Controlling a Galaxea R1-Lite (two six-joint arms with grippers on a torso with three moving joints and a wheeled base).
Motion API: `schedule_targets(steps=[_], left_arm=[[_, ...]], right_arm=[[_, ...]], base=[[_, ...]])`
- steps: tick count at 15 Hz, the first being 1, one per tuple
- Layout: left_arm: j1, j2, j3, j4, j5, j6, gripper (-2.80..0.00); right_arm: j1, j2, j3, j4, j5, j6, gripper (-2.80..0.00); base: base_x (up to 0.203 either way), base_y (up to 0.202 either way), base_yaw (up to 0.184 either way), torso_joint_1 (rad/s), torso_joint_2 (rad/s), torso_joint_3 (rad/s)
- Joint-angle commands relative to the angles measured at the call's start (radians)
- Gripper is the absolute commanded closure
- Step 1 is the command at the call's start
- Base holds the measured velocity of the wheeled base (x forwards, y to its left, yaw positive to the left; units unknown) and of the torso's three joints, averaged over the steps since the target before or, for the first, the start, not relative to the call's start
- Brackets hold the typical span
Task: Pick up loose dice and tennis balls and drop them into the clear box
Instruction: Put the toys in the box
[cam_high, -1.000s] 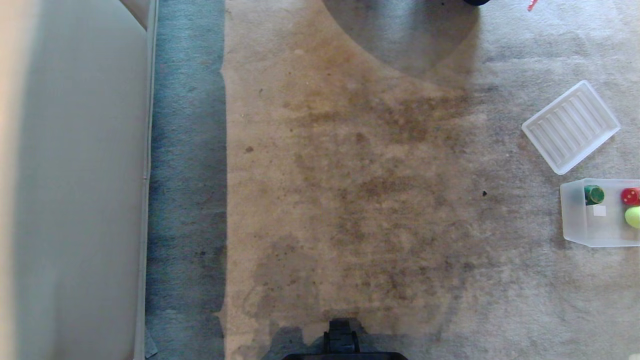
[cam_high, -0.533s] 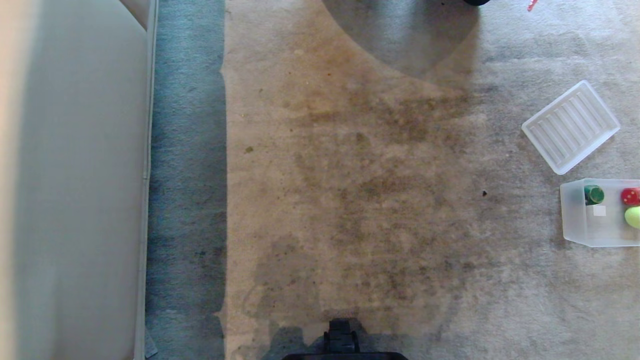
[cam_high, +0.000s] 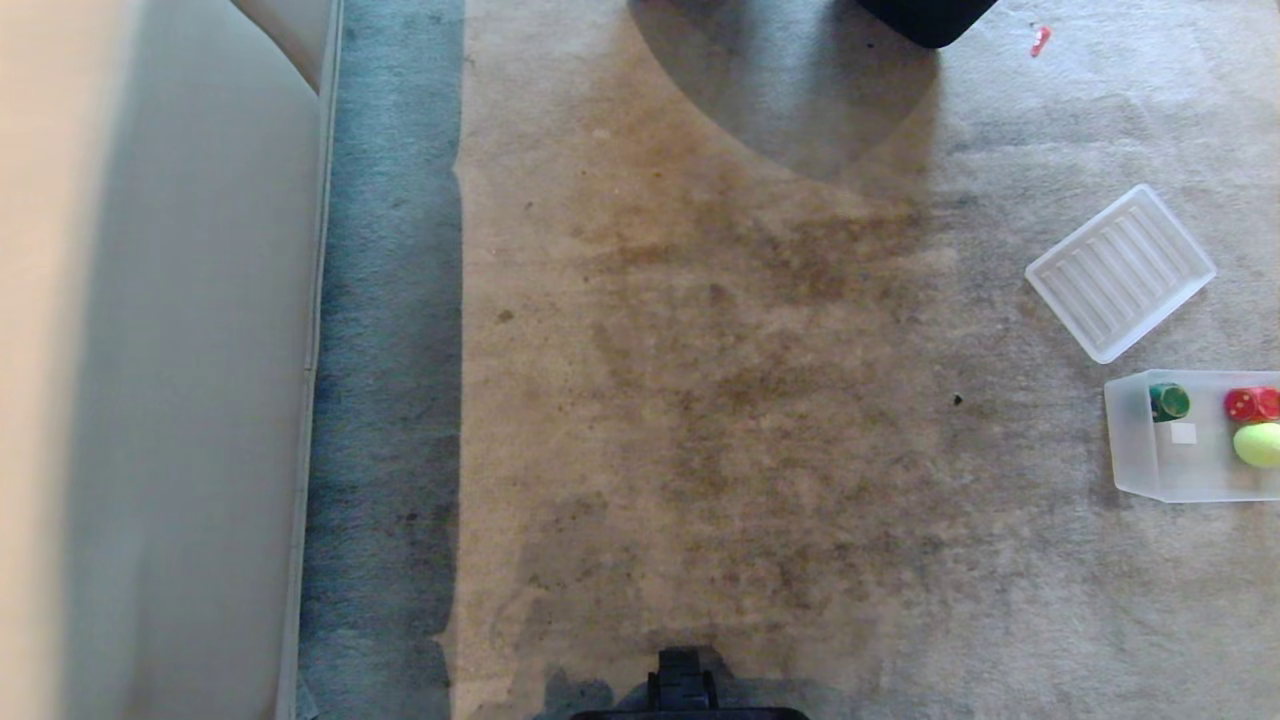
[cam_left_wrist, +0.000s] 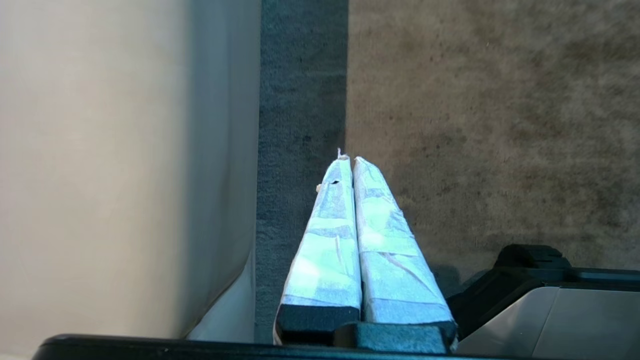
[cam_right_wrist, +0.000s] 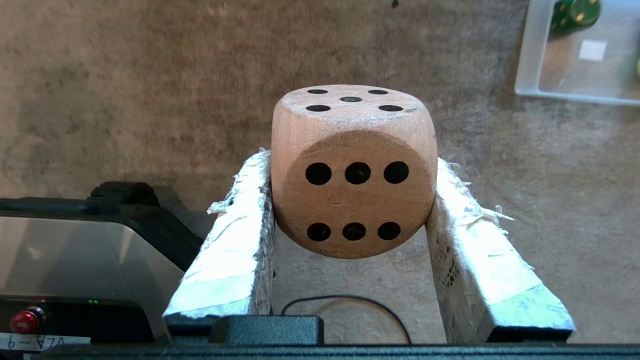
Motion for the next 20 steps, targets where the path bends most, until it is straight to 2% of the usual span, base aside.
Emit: schedule_targets(steps=[1, 14, 20], left_arm=[[0.000, 0.000, 0.000, 0.000, 0.001, 0.000, 0.00], [0.000, 0.000, 0.002, 0.000, 0.001, 0.000, 0.00], [0.000, 0.000, 0.000, 0.000, 0.001, 0.001, 0.00]], right_arm=[[0.000, 0.004, 0.000, 0.002, 0.001, -0.001, 0.00], [0.000, 0.004, 0.000, 0.002, 0.001, -0.001, 0.00], [0.000, 0.002, 0.000, 0.002, 0.001, -0.001, 0.00]], base=[[0.000, 0.000, 0.000, 0.004, 0.00, 0.195], [0.000, 0.000, 0.000, 0.003, 0.00, 0.202], [0.000, 0.000, 0.000, 0.002, 0.00, 0.056]])
